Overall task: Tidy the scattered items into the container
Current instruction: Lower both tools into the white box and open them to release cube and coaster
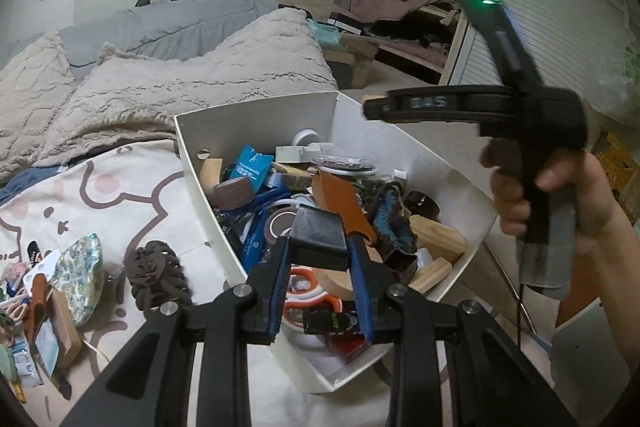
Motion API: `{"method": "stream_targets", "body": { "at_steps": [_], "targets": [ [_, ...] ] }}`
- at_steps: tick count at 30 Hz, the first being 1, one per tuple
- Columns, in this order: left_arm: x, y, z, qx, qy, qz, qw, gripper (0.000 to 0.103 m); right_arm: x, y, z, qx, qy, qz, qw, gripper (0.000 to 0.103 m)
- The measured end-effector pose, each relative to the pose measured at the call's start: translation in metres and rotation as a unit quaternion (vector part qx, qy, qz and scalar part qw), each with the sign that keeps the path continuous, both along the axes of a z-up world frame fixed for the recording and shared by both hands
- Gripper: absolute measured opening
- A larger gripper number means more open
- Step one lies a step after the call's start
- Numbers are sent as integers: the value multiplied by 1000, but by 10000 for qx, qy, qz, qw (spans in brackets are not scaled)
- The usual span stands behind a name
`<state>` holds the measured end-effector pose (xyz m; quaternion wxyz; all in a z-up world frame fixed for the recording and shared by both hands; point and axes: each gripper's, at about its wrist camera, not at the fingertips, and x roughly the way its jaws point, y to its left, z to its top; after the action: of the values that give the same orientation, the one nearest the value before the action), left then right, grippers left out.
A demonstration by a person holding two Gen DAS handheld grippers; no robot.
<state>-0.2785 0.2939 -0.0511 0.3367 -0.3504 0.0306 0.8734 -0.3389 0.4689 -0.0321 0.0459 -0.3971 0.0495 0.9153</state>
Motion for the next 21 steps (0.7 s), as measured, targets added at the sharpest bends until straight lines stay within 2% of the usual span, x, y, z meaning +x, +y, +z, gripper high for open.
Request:
{"method": "stream_targets", "body": {
  "at_steps": [7,14,21],
  "targets": [
    [-8,3,-5,14,-35,10,10000,29,-38,5,-17,42,-574,-112,9983,56],
    [-17,4,-7,-50,-6,26,10000,29,-67,16,-22,74,-731,-318,9968,56],
    [-29,4,-5,-1,-6,75,10000,29,-76,18,-32,66,-872,-330,9956,56]
  ]
}}
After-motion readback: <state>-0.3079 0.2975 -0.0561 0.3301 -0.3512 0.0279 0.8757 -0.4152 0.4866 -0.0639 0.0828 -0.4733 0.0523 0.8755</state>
